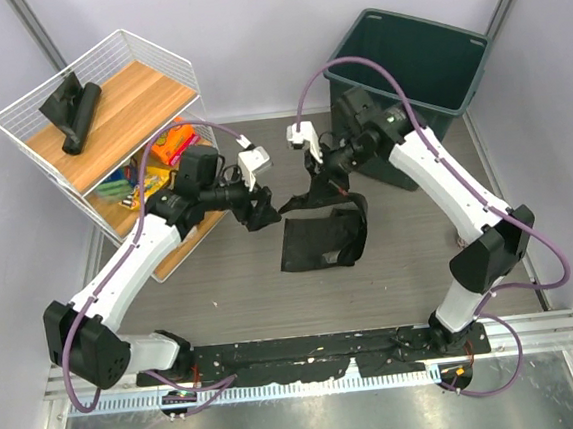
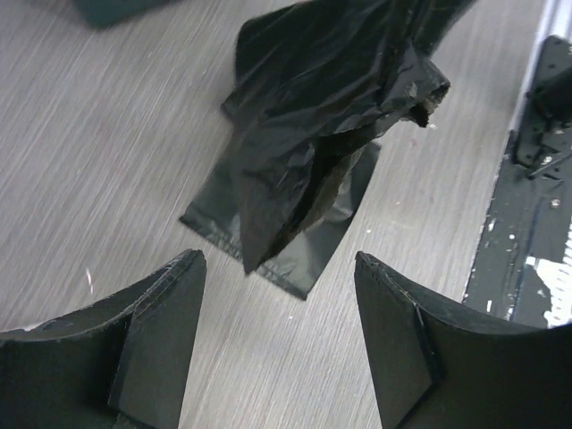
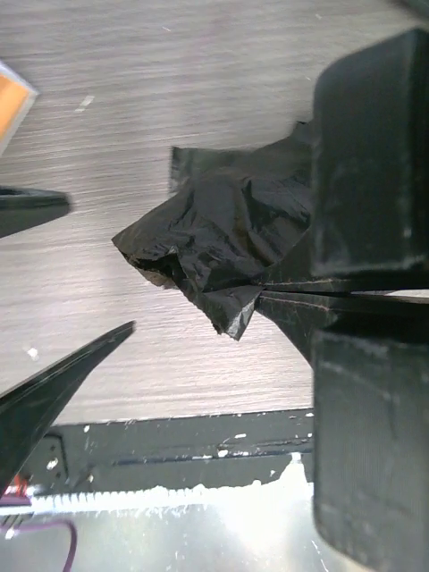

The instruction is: Put the trash bags into the trash bin

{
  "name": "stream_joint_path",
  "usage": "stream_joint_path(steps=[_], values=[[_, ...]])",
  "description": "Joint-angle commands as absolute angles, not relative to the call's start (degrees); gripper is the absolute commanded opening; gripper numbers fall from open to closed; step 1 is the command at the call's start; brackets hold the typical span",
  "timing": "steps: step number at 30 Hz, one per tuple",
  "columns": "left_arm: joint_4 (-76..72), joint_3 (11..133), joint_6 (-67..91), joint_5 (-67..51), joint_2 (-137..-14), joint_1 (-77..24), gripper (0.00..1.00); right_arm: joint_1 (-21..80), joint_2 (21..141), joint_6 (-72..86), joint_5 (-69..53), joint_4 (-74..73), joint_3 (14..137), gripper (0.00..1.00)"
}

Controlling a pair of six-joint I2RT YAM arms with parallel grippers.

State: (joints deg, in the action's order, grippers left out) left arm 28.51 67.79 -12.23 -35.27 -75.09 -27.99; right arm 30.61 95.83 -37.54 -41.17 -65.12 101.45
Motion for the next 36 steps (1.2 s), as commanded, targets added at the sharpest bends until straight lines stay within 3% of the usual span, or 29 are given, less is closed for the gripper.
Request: stream_joint_path(steps=[1,7,14,17,25,29,36], values=[[26.0,72.5,-13.7,-45.1,-75.6,-27.7,0.71,29.4,99.7,-46.9,-53.8,-86.3,110.5,0.02],[26.0,74.3,-15.9,-48.7,-76.8,-27.9,0.73,29.4,98.1,-48.9,-53.8,-86.3,107.6,0.01],[25.8,74.0,-16.1,-53.4,-79.1,-28.5,0.62,29.4,97.8,-48.9,-54.9,-86.2,108.7,0.02],[26.1,73.2,-16.5,-54.3,-79.5,-29.4,0.52,29.4,97.8,-48.7,-54.9,-86.2,109.3,0.01],[27.3,71.7,-15.6,-55.8,-80.5,-34.1,0.03,29.4,97.4,-47.3,-55.0,-85.5,110.4,0.02],[25.7,70.5,-13.3,-55.1,-80.2,-34.8,0.0,29.4,97.3,-46.1,-54.1,-84.9,110.4,0.01],[16.1,68.9,1.7,-49.8,-77.6,-34.7,0.0,29.4,94.8,-34.9,-44.6,-73.7,107.1,0.27]])
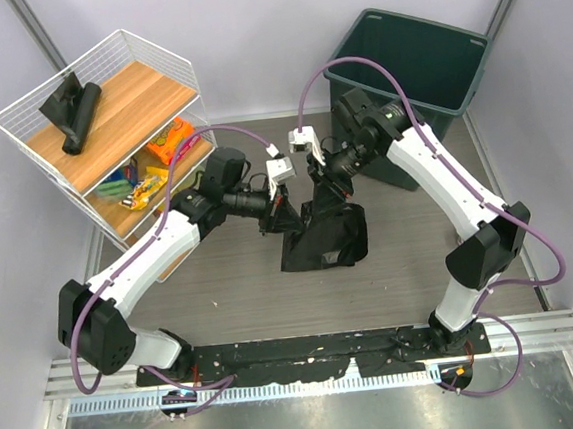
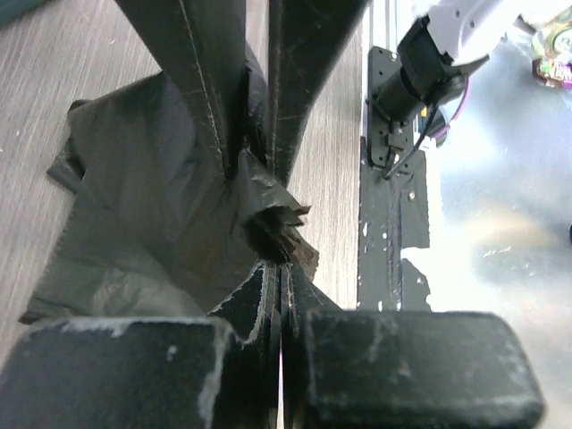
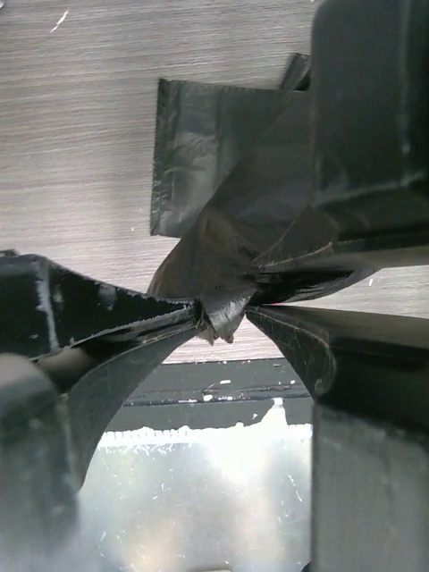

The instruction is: Put the trash bags into the trash bin

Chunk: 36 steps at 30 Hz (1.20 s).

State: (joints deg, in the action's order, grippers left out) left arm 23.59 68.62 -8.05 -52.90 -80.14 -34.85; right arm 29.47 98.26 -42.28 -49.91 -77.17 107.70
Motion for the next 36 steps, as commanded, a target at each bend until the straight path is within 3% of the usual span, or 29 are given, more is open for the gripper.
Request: stream_joint_path(steps=[1,11,20,36], values=[[16.1,69.5,3.1,-48.2,-77.9,-34.7,0.0,29.4,94.5,-33.8,-42.6,-71.7,107.0,0.3],[14.4,75.8,19.1,-30.8,-81.6,-33.3,0.0,29.4,90.4,-26.2,-30.8,-62.8,108.5,0.56],[15.6,80.2,26.7,-28.8,-87.2,-31.1,0.0,29.4,89.3,-25.3,-29.8,-62.0,110.4,0.58],[14.6,80.2,31.7,-28.7,-83.9,-31.2,0.0,29.7,92.5,-21.5,-34.5,-57.7,104.5,0.58]])
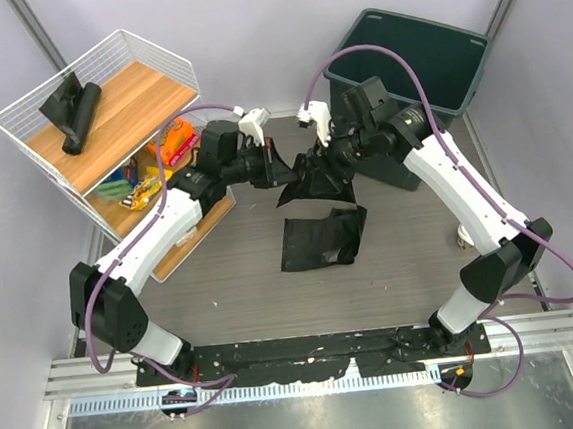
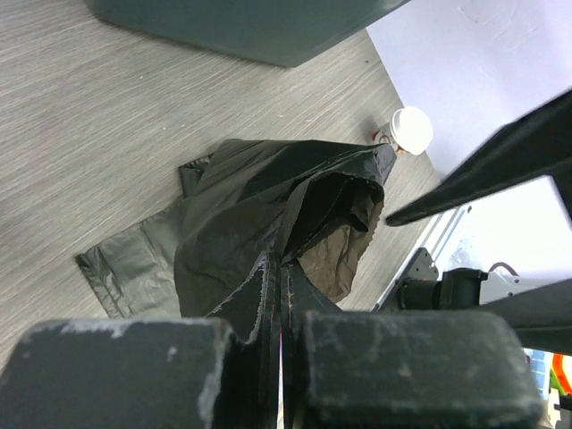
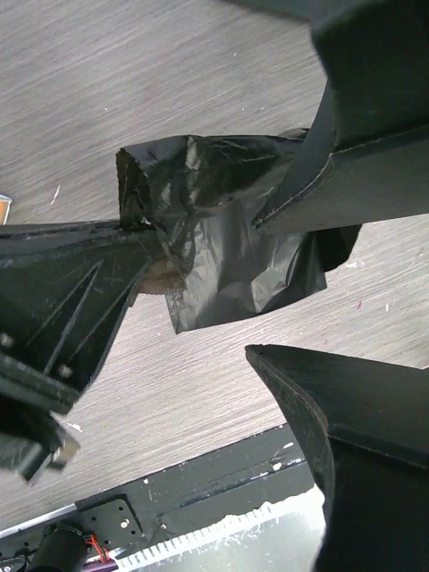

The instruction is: Put the trash bags into the trash bin

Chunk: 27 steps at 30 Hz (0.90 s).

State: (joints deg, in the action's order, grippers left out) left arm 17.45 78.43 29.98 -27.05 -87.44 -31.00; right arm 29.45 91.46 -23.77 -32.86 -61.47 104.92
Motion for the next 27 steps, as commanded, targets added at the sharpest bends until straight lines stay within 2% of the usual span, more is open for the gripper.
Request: stream_joint_path(steps=[1,7,16,18,21,24,27], values=[[14.2,80.0,31.7,-29.4,-83.8,-31.3,0.0,29.6,93.2,-21.4,-34.7,-57.5,104.6,0.58],[12.7,78.5,30.7,-32.3,-83.6,-32.0,0.0,29.6,96.0,-21.0,-35.6,-57.6,107.0,0.61],[11.8,77.4,28.8,-33.2,-82.6,-33.0,0.0,29.6,97.9,-21.7,-38.1,-58.5,108.9,0.6],[11.6,77.2,28.9,-33.7,-82.8,-33.1,0.0,29.7,98.1,-22.1,-38.7,-58.9,109.2,0.56],[11.3,76.5,28.9,-34.1,-82.6,-33.2,0.0,29.6,98.4,-23.1,-39.7,-59.6,109.3,0.36],[10.9,76.2,28.7,-34.5,-82.3,-33.0,0.0,29.6,98.4,-23.6,-40.4,-59.9,109.0,0.27],[11.2,76.4,27.6,-33.6,-81.5,-33.1,0.0,29.6,98.2,-24.6,-40.3,-60.5,108.5,0.14]])
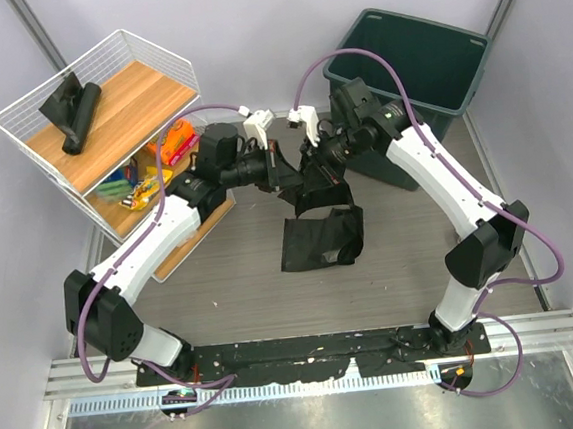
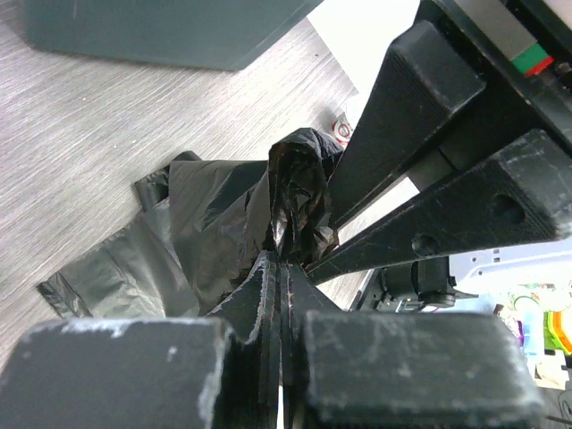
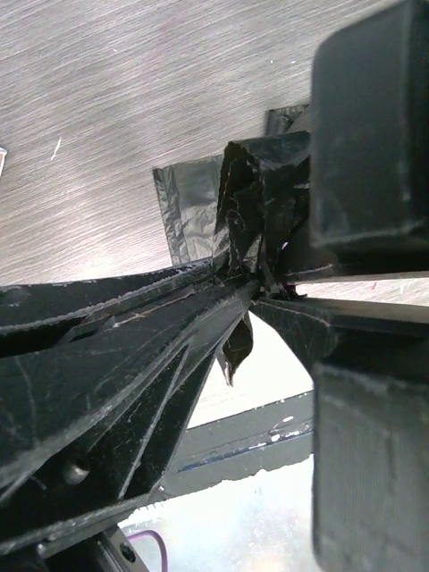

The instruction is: Put the trash bags into the trash bin

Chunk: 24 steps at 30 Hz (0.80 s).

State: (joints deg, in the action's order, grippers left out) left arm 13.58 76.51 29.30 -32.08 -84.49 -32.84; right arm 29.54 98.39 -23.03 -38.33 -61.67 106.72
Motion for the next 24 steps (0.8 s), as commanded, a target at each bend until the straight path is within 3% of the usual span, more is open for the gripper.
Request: stream_joint_path(steps=[1,2,12,24], values=[[11.3,76.2,27.0,-33.3,-81.0,-33.1,0.0,29.6,97.9,-24.8,-39.5,-60.6,108.5,0.1],[11.7,76.3,26.3,-33.0,-80.9,-33.0,0.0,29.6,97.5,-25.1,-38.9,-60.6,107.9,0.01],[16.2,79.2,19.3,-32.5,-79.8,-31.1,0.0,29.6,92.9,-29.4,-32.7,-64.5,106.1,0.01],[30.3,82.5,-1.9,-25.9,-80.1,-30.7,0.0,24.4,86.7,-30.1,-29.4,-65.5,106.3,0.01]])
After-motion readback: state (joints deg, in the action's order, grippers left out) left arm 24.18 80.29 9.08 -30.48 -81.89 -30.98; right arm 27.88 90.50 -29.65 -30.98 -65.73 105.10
